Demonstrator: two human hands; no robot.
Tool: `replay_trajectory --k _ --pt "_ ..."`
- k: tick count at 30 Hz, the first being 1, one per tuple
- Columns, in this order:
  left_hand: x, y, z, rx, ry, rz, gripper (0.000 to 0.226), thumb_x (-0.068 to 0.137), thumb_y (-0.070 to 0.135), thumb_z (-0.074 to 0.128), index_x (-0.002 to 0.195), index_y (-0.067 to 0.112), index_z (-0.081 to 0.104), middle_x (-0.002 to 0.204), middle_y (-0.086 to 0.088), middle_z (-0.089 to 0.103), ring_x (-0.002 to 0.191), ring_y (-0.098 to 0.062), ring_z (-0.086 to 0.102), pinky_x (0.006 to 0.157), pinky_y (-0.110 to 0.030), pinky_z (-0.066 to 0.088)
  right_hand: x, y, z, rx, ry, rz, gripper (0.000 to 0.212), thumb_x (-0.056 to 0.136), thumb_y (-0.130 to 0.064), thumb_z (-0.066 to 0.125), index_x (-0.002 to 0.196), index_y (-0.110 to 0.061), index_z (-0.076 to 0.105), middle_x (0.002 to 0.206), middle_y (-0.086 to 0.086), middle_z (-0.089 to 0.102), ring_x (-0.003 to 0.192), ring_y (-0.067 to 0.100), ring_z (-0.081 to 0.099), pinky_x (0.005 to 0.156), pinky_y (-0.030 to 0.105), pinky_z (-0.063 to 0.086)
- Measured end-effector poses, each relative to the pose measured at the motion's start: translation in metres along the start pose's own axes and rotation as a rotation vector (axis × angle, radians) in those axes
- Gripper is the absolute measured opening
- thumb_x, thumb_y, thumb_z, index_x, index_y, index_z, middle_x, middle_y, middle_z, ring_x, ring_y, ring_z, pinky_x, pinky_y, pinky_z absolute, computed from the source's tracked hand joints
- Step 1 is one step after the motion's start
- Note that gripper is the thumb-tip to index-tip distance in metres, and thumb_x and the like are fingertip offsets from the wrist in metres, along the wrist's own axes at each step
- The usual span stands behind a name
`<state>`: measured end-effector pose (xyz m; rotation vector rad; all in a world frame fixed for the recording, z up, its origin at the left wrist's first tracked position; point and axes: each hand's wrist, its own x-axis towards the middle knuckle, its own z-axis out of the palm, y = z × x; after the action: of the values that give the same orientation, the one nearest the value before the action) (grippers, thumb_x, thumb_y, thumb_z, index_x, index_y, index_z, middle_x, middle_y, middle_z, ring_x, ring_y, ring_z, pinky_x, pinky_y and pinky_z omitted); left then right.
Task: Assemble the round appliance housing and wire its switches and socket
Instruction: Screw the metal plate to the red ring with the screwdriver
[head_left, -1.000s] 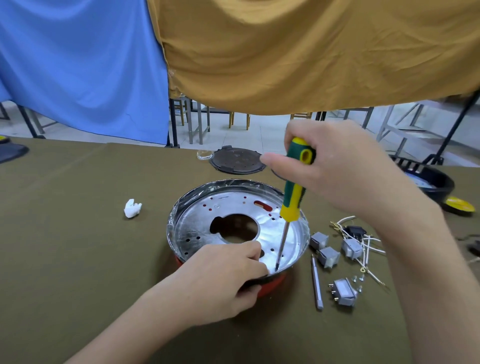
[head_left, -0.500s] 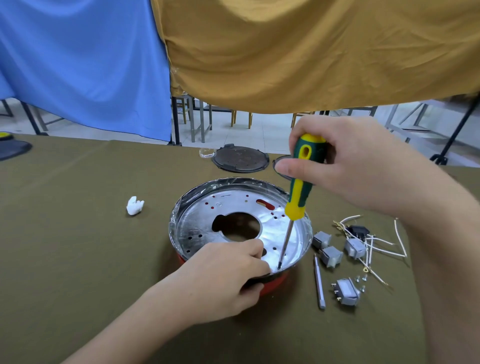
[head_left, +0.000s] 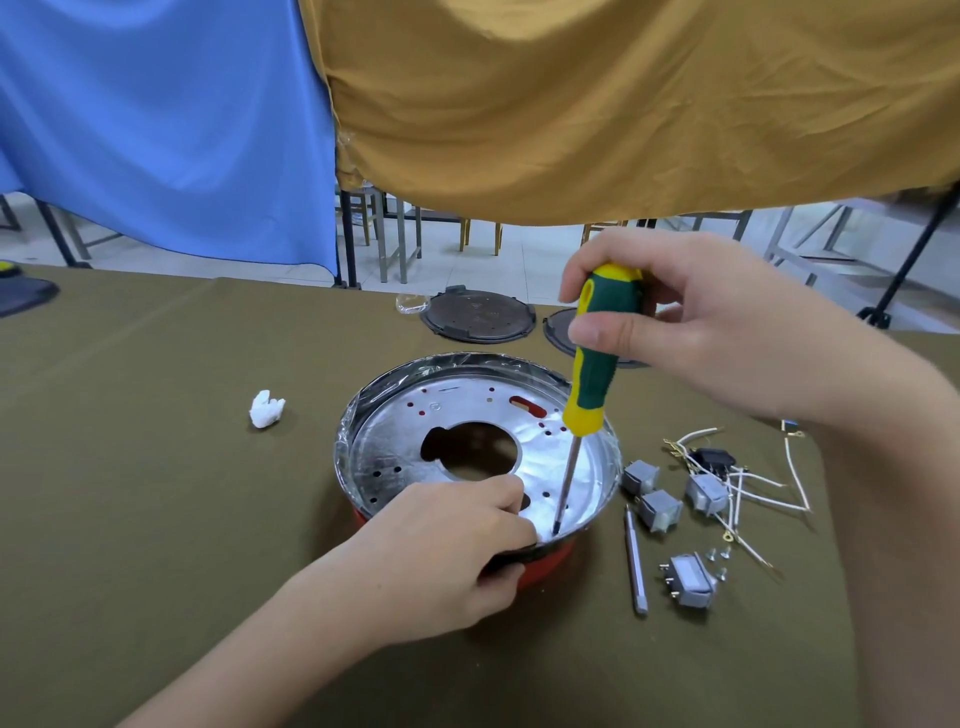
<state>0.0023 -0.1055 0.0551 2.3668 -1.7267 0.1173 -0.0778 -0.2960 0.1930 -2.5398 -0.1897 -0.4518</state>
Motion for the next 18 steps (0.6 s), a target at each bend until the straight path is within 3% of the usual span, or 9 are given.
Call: replay_trajectory --k 2,4,5,9,12,14,16,18 --pt "0.000 0.000 0.000 0.000 0.002 -0.001 0.022 0.093 0.038 0.046 0.100 0.025 0.062 0.096 0.011 0.041 0.074 -0.009 0.041 0.066 -0.033 0.047 0.001 -0.002 0.002 -0.086 0.032 0.023 0.021 0.080 -0.052 0.062 0.093 -0.034 0.060 0.076 -0.011 0.063 0.064 0.011 0.058 0.065 0.038 0.051" --pt "0.000 0.000 0.000 -0.004 0.005 -0.001 0.022 0.093 0.038 0.046 0.099 0.024 0.062 0.095 0.011 0.040 0.073 -0.010 0.042 0.067 -0.034 0.047 0.003 -0.004 0.007 -0.235 0.110 0.042 0.032 0.077 -0.061 0.058 0.086 -0.030 0.058 0.068 -0.015 0.060 0.057 0.005 0.052 0.051 0.019 0.035" --pt "0.000 0.000 0.000 -0.007 0.003 0.000 0.022 0.092 0.038 0.046 0.100 0.024 0.062 0.094 0.012 0.039 0.073 -0.010 0.041 0.066 -0.034 0.047 0.004 -0.006 0.011 -0.314 0.161 0.047 0.035 0.079 -0.061 0.057 0.083 -0.026 0.057 0.063 -0.010 0.058 0.056 0.005 0.051 0.048 0.018 0.030" --pt "0.001 0.001 0.000 -0.011 -0.002 0.007 0.021 0.092 0.038 0.047 0.099 0.025 0.062 0.092 0.013 0.034 0.073 -0.009 0.038 0.064 -0.030 0.044 0.011 -0.006 0.026 -0.446 0.245 0.036 0.042 0.088 -0.056 0.052 0.083 -0.015 0.053 0.060 0.002 0.054 0.056 0.020 0.051 0.052 0.034 0.037" --pt "0.000 0.000 -0.002 -0.016 -0.002 0.015 0.021 0.093 0.038 0.047 0.099 0.025 0.062 0.092 0.013 0.035 0.073 -0.008 0.038 0.066 -0.033 0.046 0.009 -0.002 0.017 -0.225 0.112 0.057 0.027 0.090 -0.055 0.053 0.094 -0.028 0.057 0.070 -0.002 0.060 0.061 0.013 0.053 0.058 0.034 0.043" --pt "0.000 0.000 -0.001 -0.017 0.009 0.019 0.020 0.093 0.037 0.047 0.097 0.024 0.062 0.093 0.013 0.037 0.073 -0.008 0.038 0.066 -0.034 0.047 0.004 0.001 0.007 -0.031 -0.029 0.061 0.019 0.092 -0.047 0.058 0.109 -0.037 0.057 0.087 -0.004 0.064 0.078 0.013 0.061 0.073 0.040 0.052" --pt "0.000 0.000 -0.001 -0.010 0.010 0.016 0.022 0.093 0.038 0.046 0.100 0.025 0.062 0.095 0.012 0.039 0.073 -0.008 0.038 0.065 -0.033 0.046 0.001 0.004 0.000 0.061 -0.086 0.026 0.023 0.092 -0.037 0.063 0.115 -0.036 0.059 0.098 -0.002 0.066 0.090 0.022 0.064 0.086 0.049 0.053" --pt "0.000 0.000 0.000 -0.007 0.013 0.013 0.022 0.093 0.038 0.046 0.101 0.025 0.063 0.094 0.013 0.037 0.073 -0.007 0.036 0.063 -0.029 0.043 0.001 0.001 -0.001 0.064 -0.064 -0.021 0.017 0.093 -0.031 0.065 0.110 -0.032 0.062 0.093 -0.004 0.066 0.087 0.024 0.062 0.086 0.051 0.052"
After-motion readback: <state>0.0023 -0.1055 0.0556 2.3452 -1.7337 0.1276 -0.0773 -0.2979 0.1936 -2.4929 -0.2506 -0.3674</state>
